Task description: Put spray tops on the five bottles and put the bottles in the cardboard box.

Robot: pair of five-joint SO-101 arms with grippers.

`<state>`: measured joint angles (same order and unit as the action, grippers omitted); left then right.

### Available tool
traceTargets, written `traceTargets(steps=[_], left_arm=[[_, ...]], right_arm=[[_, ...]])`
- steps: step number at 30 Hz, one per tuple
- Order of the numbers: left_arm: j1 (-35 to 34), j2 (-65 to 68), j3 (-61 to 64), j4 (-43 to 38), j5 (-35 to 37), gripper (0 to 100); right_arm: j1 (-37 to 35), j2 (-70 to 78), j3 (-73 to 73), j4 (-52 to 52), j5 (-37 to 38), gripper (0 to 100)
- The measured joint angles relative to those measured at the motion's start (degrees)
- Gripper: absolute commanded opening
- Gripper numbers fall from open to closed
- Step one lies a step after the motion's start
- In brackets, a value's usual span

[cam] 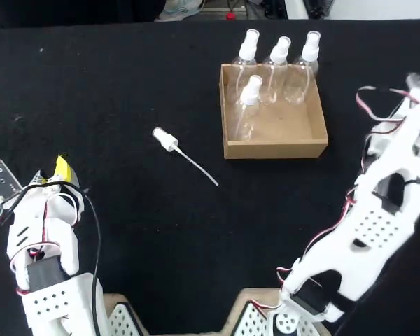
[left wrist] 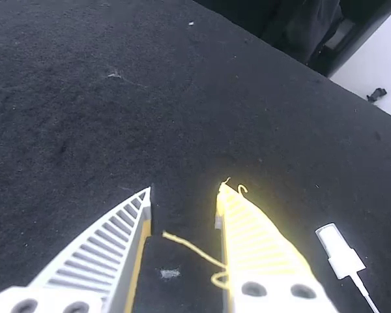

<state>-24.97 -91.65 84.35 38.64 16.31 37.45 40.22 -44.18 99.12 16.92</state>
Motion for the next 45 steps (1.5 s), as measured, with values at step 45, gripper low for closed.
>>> traceTargets(steps=[45], left_arm=[[32.0,70.5,-40.6,-8.0,11.6,29]], right_arm=[[-12.8,-106.5,89.3,-17.6,-1.7,8.2]])
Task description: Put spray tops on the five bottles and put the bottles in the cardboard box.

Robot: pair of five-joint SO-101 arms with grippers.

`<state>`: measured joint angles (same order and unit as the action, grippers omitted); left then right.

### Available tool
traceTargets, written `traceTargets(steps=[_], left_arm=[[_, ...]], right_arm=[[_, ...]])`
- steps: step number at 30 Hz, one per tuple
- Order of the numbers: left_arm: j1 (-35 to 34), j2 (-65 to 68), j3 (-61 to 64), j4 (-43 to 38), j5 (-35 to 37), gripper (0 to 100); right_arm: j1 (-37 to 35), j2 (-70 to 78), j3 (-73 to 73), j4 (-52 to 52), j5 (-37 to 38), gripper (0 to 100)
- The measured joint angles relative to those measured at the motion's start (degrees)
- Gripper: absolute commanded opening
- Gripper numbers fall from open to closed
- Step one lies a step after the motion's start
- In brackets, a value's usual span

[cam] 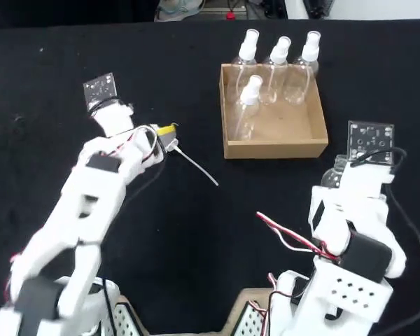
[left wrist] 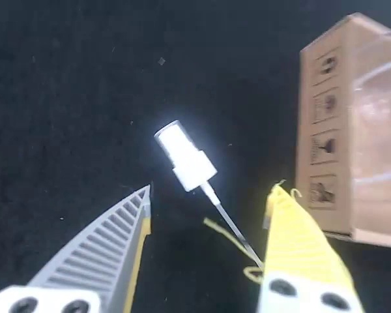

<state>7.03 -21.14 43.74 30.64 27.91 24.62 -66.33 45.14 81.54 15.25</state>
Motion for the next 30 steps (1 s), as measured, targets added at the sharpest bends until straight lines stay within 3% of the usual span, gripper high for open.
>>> traceTargets(steps=[5,16,25,30], left_arm=[[0.4,10.9,-6.1,0.0,2.6,29],[1.7,21.2,-12.8,0.0,16.4,29],[1.7,29.1,-16.5,-0.4,17.9,28],[1.7,31.3,-16.5,-1.0,17.9,13]], right_arm=[[-0.1,-0.3,1.8,0.0,0.0,8.2],[-0.2,-0.3,1.8,0.0,0.0,8.2],[-0.2,-0.3,1.8,-0.2,0.0,8.2],[-0.2,-0.3,1.8,-0.2,0.0,8.2]])
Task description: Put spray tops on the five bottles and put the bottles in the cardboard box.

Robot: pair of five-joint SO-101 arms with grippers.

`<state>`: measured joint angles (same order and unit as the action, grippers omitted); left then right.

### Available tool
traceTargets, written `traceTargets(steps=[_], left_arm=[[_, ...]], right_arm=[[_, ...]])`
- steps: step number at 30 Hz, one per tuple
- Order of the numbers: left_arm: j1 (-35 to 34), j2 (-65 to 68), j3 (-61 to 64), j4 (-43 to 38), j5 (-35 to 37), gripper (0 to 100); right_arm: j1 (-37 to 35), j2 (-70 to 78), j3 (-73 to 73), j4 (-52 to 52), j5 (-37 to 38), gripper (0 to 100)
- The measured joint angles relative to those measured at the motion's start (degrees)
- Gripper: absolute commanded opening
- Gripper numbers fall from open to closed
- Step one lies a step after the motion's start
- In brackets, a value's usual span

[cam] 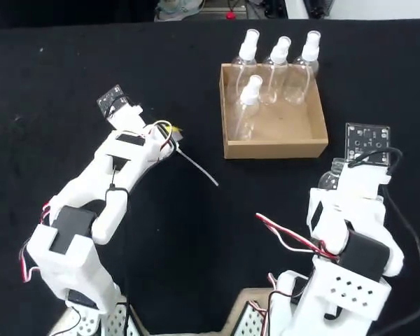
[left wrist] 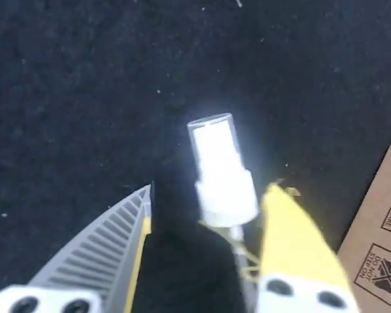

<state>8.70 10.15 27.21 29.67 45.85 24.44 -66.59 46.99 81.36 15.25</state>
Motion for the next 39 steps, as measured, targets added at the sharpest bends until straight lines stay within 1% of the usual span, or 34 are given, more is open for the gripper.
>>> traceTargets(steps=[3,8,11,13,15,20,21,23,26,31,34,39], left_arm=[[-0.1,0.1,0.0,0.0,0.0,4],[-1.5,0.2,-0.2,0.7,0.0,4],[-3.5,-1.5,-1.4,5.7,-0.2,4],[-5.4,-3.9,-2.4,10.5,-3.6,4],[-7.4,-6.1,-3.5,15.7,-9.6,6],[-13.4,-7.9,-4.6,26.5,-31.1,27],[-14.2,-8.0,-4.6,28.0,-34.4,29],[-15.3,-8.0,-4.6,31.5,-38.9,28],[-16.7,-8.0,-5.5,35.5,-43.1,26],[-17.7,-6.1,-10.6,40.3,-50.8,26],[-17.4,-2.5,-15.7,42.1,-52.0,26],[-16.6,8.4,-27.3,49.3,-52.5,26]], right_arm=[[0.0,0.0,0.0,0.0,0.0,8.2],[0.0,0.0,0.0,0.0,0.0,8.2],[0.0,0.0,0.0,0.0,0.0,8.2],[0.0,0.0,0.0,0.0,0.0,8.2],[0.0,0.0,0.0,0.0,0.0,8.2],[0.0,0.0,0.0,0.0,0.0,8.2],[0.0,0.0,0.0,0.0,0.0,8.2],[0.0,0.0,0.0,0.0,0.0,8.2],[0.0,0.0,0.0,0.0,0.0,8.2],[0.0,0.0,0.0,0.0,0.0,8.2],[0.0,0.0,0.0,0.0,0.0,8.2],[0.0,0.0,0.0,0.0,0.0,8.2]])
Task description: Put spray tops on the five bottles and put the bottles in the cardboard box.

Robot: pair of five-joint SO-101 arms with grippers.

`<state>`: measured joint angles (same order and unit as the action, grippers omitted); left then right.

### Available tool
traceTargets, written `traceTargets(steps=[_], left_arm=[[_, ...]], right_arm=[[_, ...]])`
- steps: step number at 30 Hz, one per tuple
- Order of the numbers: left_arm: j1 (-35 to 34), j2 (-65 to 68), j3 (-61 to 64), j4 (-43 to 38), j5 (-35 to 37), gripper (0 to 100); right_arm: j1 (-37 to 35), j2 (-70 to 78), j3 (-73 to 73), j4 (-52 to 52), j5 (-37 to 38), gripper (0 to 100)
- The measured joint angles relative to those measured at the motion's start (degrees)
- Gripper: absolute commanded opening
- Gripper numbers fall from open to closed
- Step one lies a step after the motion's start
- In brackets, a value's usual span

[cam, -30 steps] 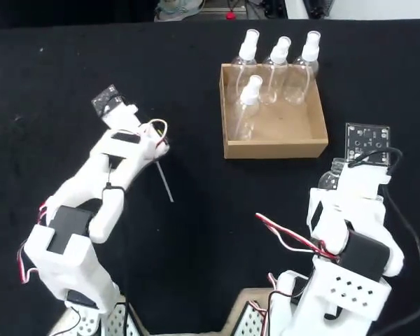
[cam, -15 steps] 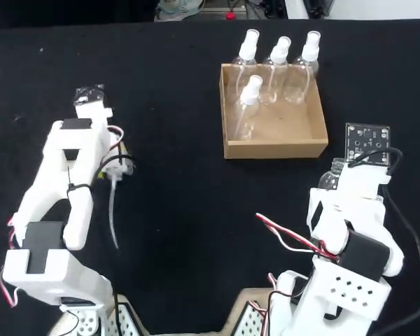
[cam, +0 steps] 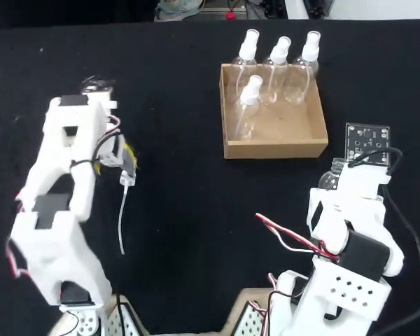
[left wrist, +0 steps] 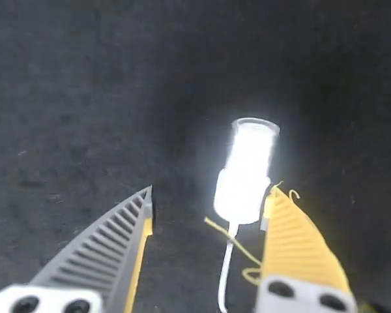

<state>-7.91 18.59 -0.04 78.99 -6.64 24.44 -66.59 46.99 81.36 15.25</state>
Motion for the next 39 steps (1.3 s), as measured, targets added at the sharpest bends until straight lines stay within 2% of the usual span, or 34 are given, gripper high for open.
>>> traceTargets(steps=[5,10,12,22,30,34,39], left_arm=[[3.6,10.8,-15.0,11.1,-6.1,26],[4.1,18.6,-25.2,14.6,-7.3,26],[4.1,20.7,-26.5,14.8,-7.3,24],[5.5,23.0,-27.3,19.2,-7.3,3],[5.7,21.8,-27.3,20.7,-7.3,3],[5.2,12.5,-27.2,20.8,-7.3,3],[3.8,-4.9,-25.7,20.8,-4.4,3]], right_arm=[[0.0,0.0,0.0,0.0,0.0,8.2],[0.0,0.0,0.0,0.0,0.0,8.2],[0.0,0.0,0.0,0.0,0.0,8.2],[0.0,0.0,0.0,0.0,0.0,8.2],[-0.3,0.0,0.0,0.0,0.0,8.2],[-6.2,0.0,0.0,-1.6,-1.1,8.2],[-19.2,0.0,0.0,-6.8,-6.5,8.2]])
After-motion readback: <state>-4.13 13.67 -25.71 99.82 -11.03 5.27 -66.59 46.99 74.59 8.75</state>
